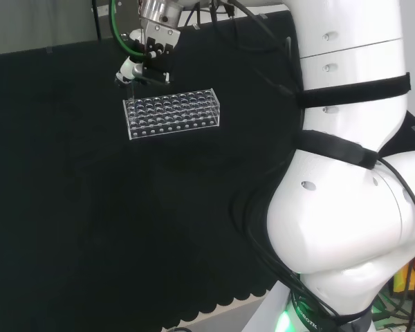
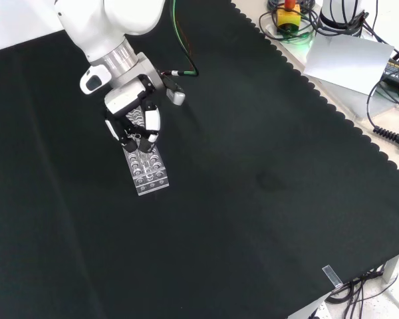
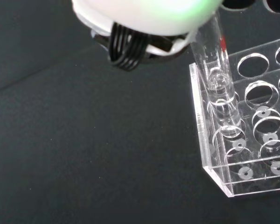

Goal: Put the test tube back in the rack.

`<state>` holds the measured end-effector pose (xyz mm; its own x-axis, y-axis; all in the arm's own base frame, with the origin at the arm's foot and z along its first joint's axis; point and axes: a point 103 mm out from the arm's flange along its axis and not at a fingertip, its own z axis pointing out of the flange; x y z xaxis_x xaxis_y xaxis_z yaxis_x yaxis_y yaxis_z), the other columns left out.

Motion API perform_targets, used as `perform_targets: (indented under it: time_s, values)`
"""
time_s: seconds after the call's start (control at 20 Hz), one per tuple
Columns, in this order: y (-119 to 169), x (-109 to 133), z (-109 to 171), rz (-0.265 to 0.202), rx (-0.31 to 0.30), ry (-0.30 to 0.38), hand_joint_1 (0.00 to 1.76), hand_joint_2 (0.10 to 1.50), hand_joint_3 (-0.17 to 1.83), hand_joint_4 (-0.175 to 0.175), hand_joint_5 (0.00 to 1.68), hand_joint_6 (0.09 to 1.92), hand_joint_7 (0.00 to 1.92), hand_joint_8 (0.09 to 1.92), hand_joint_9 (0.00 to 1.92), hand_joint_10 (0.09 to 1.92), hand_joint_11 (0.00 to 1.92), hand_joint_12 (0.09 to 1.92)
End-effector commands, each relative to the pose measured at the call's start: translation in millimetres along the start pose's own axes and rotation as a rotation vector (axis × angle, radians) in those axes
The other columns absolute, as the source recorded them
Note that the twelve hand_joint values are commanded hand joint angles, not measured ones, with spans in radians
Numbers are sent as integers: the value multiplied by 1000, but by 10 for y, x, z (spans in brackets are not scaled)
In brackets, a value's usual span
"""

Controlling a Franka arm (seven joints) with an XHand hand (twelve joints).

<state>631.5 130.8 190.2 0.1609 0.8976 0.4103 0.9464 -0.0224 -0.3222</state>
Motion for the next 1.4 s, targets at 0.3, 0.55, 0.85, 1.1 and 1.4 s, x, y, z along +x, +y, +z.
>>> perform_targets:
  time_s: [0.3, 0.55, 0.85, 1.1, 1.4]
  values:
    - [57, -40, 85, 2, 19, -5, 1236, 608, 639, -175, 1481, 255, 1836, 322, 1764, 196, 1251, 976]
    - [86, -104, 304, 0, 35, -2, 1236, 608, 640, -175, 1481, 255, 1836, 322, 1764, 196, 1251, 976]
    - [71, -108, 351, -4, 46, 0, 1236, 608, 640, -175, 1481, 255, 1836, 322, 1763, 195, 1251, 976]
    - [101, -136, 374, -22, 145, 83, 1292, 665, 543, -175, 1439, 282, 1602, 290, 1664, 168, 1060, 1090]
    - [115, -105, 357, -60, 245, 120, 1024, 615, 487, -3, 530, 526, 434, 877, 616, 785, 293, 1507]
